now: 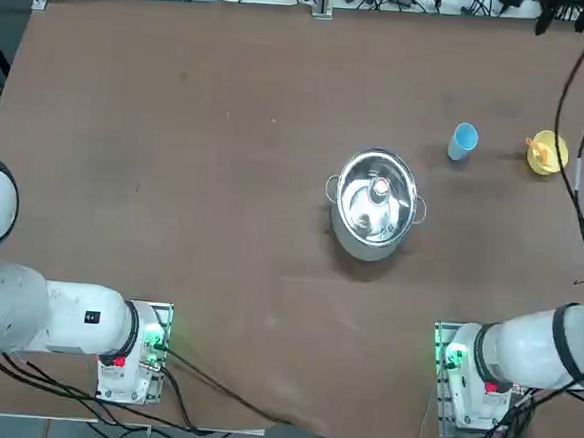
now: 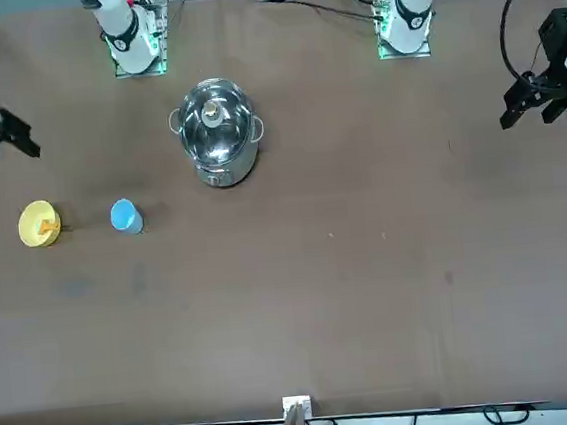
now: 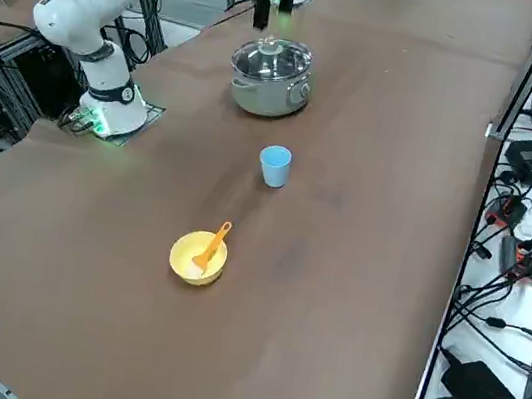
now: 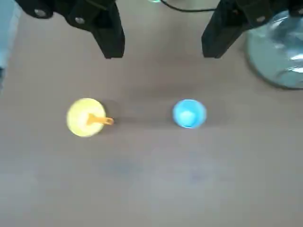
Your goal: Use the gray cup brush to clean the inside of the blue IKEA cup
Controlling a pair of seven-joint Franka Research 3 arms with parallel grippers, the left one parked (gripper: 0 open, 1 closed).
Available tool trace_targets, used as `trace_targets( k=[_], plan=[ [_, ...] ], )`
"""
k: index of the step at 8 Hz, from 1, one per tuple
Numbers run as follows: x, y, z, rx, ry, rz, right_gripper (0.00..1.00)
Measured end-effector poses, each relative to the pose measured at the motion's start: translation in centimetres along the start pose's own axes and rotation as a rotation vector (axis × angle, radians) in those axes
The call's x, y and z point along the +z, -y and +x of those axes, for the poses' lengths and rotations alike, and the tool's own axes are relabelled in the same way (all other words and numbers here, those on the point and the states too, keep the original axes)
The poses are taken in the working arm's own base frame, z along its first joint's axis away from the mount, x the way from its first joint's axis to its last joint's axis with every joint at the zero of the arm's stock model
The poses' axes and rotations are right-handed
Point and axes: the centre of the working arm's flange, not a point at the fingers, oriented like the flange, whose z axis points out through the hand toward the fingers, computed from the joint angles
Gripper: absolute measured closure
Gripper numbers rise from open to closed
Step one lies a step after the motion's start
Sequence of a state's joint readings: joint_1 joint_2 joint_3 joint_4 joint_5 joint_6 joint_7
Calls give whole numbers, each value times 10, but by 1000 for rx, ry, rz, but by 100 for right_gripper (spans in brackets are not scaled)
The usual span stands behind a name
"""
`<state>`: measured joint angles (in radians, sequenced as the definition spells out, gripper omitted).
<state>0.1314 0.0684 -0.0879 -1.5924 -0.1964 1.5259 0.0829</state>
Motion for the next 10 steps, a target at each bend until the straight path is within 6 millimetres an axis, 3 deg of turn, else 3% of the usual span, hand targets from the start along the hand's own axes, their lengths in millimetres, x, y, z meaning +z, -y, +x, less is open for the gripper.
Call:
trace_targets(
  k=[2,4,6,8,10],
  plan=[
    [76,34,43,62,90,-129,0],
    [138,31,69,118,121,-250,1],
    [194,24,72,176,77,-313,3],
    [255,14,63,220,6,-361,5],
    [304,-1,52,257,-57,-393,6]
  ],
)
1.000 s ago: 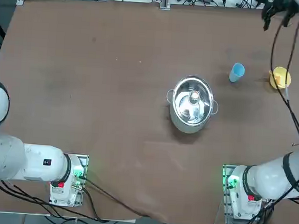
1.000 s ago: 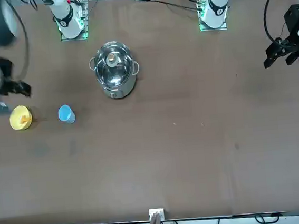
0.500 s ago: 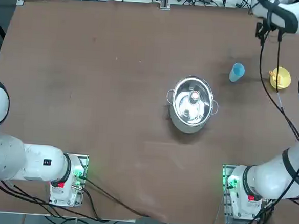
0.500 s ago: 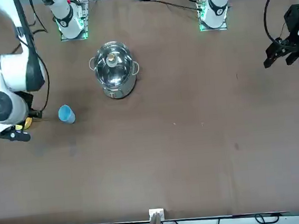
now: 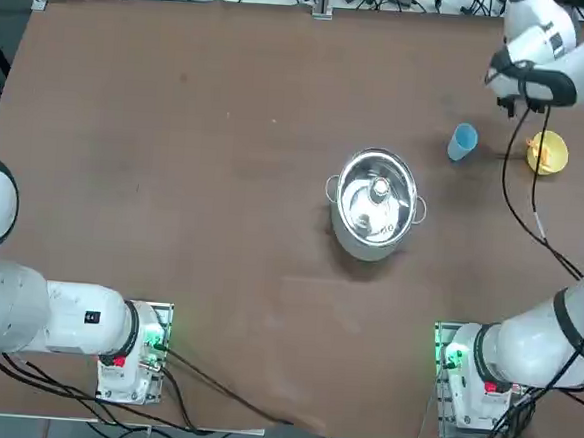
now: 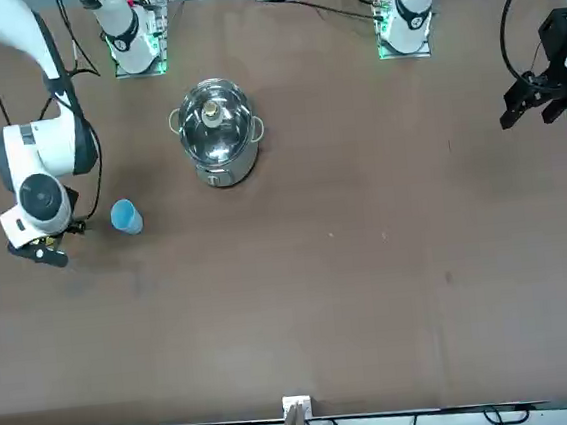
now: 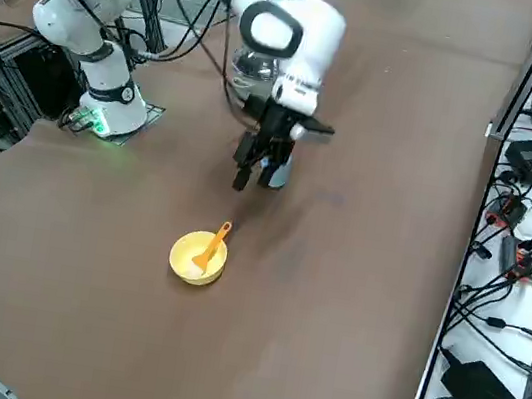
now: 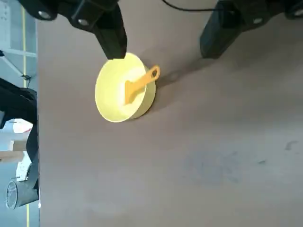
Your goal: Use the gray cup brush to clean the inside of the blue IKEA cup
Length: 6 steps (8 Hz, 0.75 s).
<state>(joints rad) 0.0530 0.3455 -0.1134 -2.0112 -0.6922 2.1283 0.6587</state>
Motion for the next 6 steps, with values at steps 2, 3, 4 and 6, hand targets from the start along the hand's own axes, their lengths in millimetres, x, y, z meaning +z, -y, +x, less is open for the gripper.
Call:
trace_targets(
  k=[2,3,4,6],
  plan=[
    [36,-1,-5,45,22,0,8],
    [49,5,-7,68,34,-19,10],
    [61,13,-10,78,30,-54,11],
    [80,23,-14,76,17,-113,16]
  ],
)
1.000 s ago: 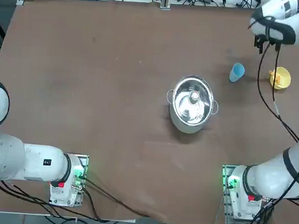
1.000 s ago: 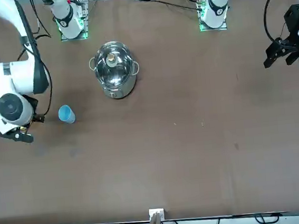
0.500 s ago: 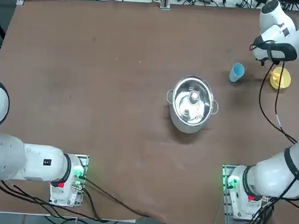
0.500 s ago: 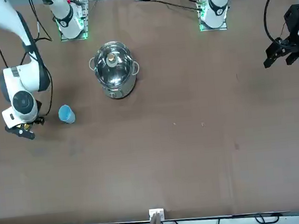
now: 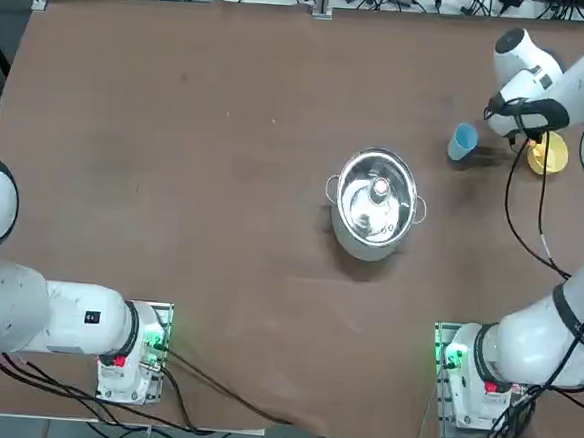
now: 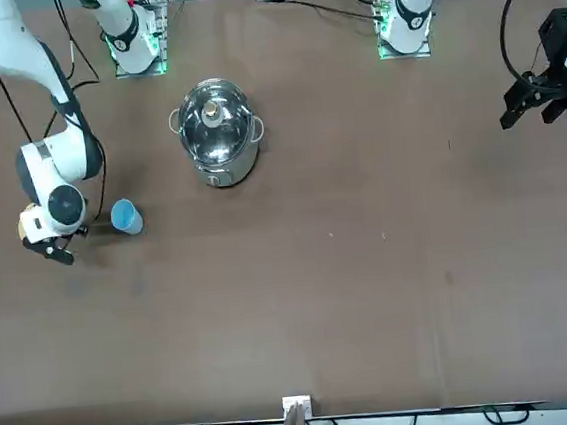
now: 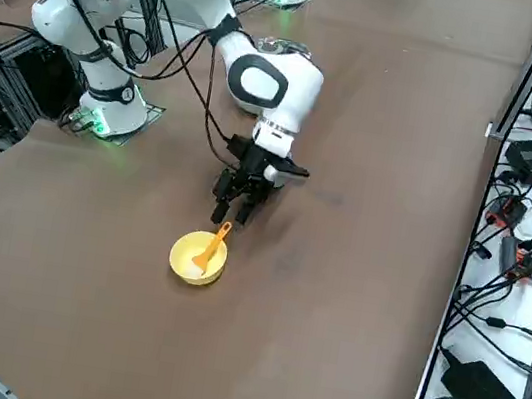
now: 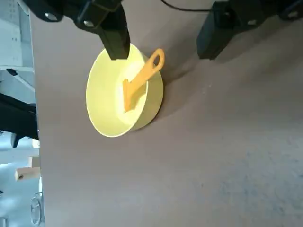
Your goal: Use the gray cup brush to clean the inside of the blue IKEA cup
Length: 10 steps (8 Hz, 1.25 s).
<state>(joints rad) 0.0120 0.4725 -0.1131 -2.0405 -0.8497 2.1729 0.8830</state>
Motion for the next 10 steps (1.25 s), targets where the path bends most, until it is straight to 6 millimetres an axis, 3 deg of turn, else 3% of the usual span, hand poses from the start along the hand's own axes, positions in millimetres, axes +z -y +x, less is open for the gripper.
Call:
trace_targets(
  k=[2,3,6,10],
  plan=[
    [6,2,-2,-5,-3,-33,18],
    [7,1,-2,-2,-1,-50,26],
    [8,5,-5,3,2,-74,36],
    [8,7,-1,-11,-21,-106,38]
  ],
)
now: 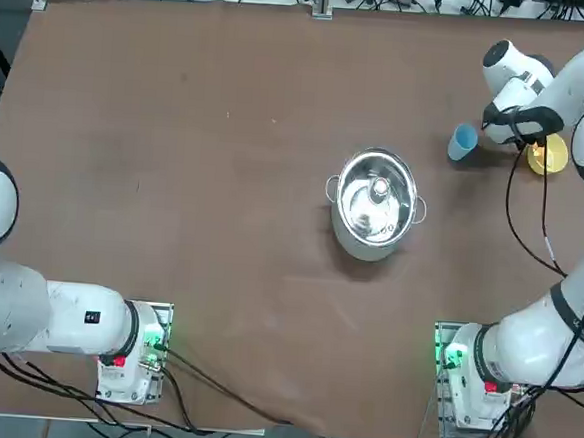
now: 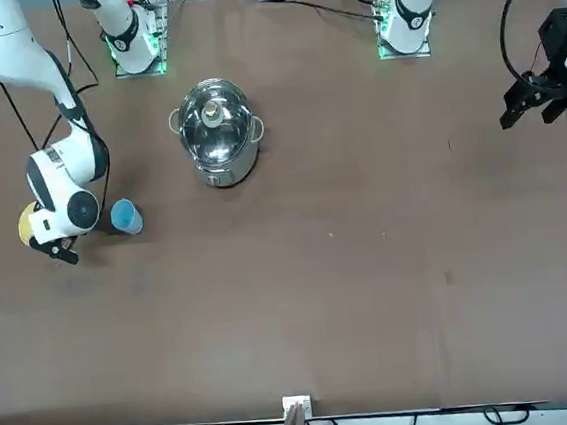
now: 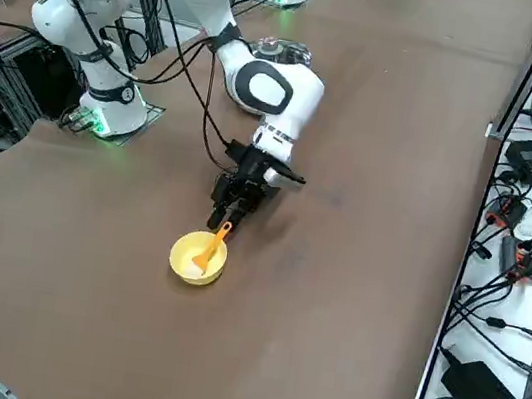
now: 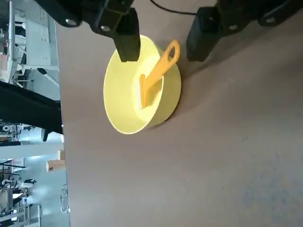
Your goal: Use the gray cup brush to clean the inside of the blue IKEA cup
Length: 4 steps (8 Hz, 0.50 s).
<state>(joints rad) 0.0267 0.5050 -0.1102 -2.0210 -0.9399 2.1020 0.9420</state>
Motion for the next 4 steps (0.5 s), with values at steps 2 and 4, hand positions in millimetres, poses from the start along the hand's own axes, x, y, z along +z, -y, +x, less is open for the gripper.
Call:
trace_targets(
  k=[2,4],
  plan=[
    [-3,-1,3,2,-15,-5,38],
    [-1,1,3,-6,-20,-12,42]
  ],
)
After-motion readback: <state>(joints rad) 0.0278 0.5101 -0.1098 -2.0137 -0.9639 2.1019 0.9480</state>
